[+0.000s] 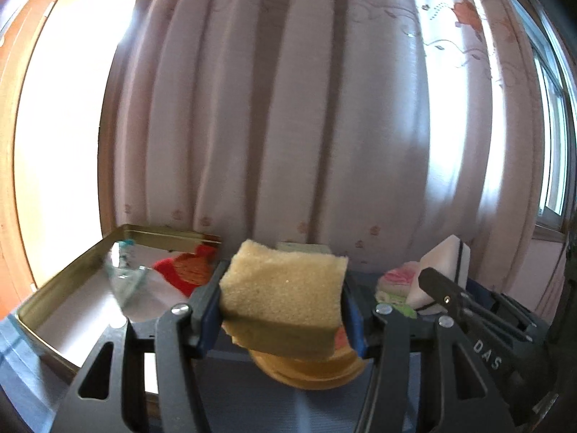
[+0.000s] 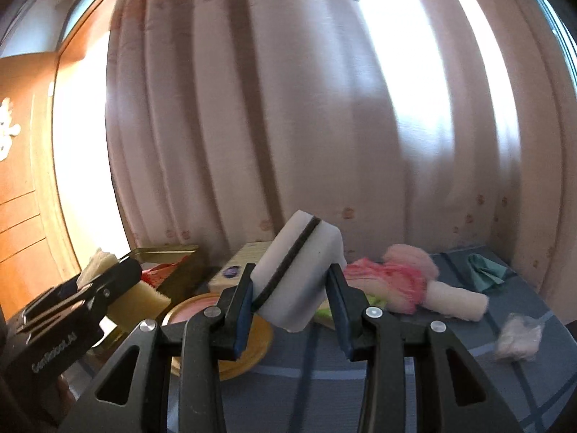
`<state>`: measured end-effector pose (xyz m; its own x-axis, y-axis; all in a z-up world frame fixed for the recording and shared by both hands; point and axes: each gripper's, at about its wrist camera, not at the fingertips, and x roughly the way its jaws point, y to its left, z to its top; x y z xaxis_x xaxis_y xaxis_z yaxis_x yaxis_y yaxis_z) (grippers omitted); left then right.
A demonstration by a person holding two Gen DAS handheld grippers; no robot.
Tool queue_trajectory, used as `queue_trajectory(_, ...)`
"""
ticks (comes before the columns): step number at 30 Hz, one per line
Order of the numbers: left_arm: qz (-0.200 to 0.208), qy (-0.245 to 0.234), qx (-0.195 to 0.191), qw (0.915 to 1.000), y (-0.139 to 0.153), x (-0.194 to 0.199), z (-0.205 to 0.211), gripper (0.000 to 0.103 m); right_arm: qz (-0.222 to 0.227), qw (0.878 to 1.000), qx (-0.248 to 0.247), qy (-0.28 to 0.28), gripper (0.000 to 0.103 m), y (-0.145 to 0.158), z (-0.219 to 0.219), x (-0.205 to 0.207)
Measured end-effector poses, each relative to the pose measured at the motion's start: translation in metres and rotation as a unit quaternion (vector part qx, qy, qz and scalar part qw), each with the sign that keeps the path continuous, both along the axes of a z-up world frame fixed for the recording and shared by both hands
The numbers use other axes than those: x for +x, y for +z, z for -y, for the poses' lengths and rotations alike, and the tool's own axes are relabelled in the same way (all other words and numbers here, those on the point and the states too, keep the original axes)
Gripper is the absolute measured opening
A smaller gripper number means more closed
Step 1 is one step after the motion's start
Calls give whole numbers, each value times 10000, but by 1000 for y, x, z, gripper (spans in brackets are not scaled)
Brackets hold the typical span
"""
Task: Organize soft objects
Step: 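Carry both sponges into the gold tray and open both tools to release them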
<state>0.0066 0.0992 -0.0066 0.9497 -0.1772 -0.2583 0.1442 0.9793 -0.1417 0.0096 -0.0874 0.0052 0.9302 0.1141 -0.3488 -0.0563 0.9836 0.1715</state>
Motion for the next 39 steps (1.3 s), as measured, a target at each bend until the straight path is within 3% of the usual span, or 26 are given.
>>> queue_trajectory(10, 74, 486, 89, 9988, 4, -3, -45, 55, 160, 9990, -81, 415, 41, 7, -55, 2)
queue_trajectory(27, -99, 1337, -234, 9907, -4, -1, -134, 55, 244, 9918, -92, 1252, 41, 22, -135, 19)
queue_trajectory(39, -582, 1601, -138, 9853, 0, 36, -155, 55, -136, 9872, -20, 1592, 41, 35, -176, 80)
